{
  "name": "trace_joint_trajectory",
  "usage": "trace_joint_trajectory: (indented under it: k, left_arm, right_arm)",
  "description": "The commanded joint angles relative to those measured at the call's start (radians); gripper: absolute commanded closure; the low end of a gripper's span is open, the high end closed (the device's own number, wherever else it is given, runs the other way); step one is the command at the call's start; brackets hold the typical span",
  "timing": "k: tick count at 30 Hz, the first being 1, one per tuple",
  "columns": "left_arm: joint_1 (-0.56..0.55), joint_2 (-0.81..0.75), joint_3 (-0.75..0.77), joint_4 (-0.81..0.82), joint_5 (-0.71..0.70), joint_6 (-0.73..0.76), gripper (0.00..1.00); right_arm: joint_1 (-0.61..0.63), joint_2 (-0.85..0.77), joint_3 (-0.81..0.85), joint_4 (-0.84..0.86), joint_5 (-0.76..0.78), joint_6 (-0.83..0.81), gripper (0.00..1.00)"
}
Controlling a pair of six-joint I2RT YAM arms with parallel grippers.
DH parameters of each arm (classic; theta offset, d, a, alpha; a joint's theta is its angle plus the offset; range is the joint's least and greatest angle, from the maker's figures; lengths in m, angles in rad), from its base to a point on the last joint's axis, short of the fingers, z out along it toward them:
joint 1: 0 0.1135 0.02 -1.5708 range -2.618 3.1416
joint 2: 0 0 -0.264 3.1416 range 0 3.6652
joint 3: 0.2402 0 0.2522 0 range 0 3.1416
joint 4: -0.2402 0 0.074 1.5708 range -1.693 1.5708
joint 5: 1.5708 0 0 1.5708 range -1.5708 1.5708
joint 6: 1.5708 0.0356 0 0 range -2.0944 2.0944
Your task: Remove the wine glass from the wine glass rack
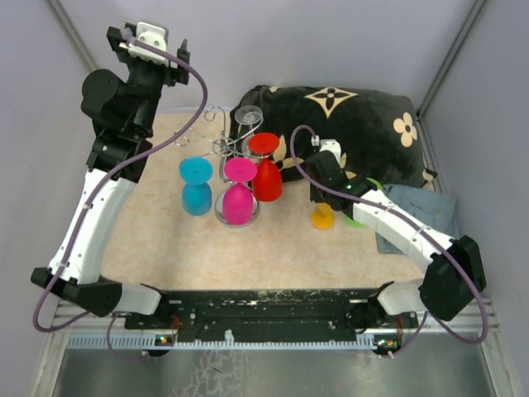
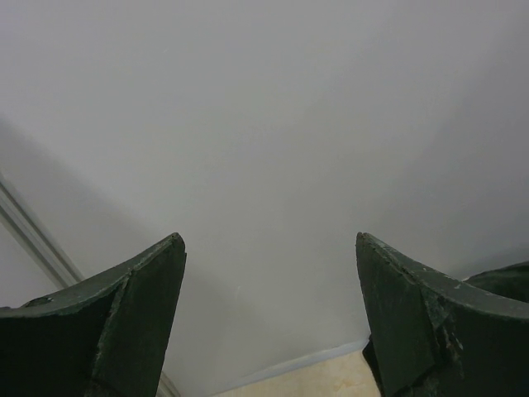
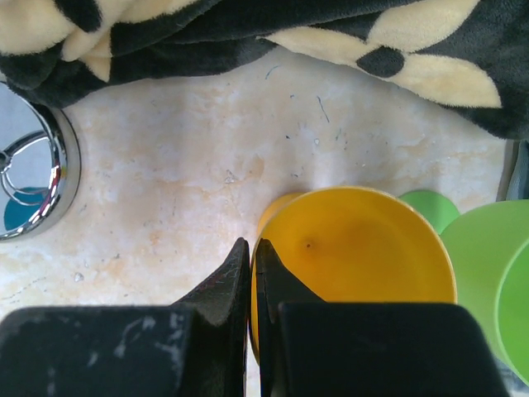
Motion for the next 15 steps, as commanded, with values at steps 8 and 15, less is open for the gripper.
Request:
trace_joint_trajectory:
  k: [8,15]
  left_arm:
    - [0.004,-0.03,0.003,-0.027,-0.006,-0.015,0.12]
    - [0.004,-0.043,-0.013,-0.034,-0.006,-0.031,0.12]
  right_arm:
    - [0.004,0.018,0.021,0.071,0.047,0.004,0.84]
    - [0.004,-0.026,0.109,-0.004,0.046,0.001,0.6]
